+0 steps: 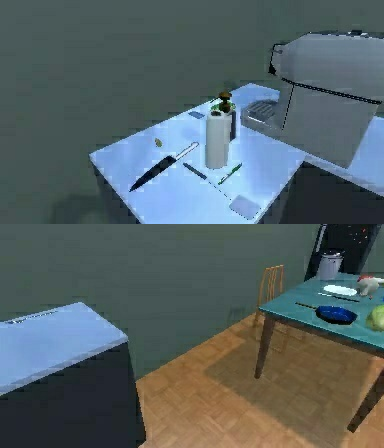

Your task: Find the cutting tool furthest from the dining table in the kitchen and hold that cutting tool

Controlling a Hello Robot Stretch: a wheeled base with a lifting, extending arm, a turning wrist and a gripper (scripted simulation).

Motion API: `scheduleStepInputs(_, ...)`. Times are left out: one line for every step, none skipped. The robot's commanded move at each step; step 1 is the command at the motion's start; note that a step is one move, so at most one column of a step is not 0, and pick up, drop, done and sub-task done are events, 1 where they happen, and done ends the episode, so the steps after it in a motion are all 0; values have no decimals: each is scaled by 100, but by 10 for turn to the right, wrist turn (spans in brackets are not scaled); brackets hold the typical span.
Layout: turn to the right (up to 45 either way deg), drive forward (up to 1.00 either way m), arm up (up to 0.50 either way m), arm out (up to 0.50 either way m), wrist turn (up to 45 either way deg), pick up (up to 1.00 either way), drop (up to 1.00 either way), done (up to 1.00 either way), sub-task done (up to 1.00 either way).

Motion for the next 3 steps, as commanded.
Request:
scheduleStepInputs(-450,0,0,0,0,0,0,0,0)
scheduleStepInputs(-420,0,0,0,0,0,0,0,0)
scheduleStepInputs(0,0,50,0,0,0,0,0,0)
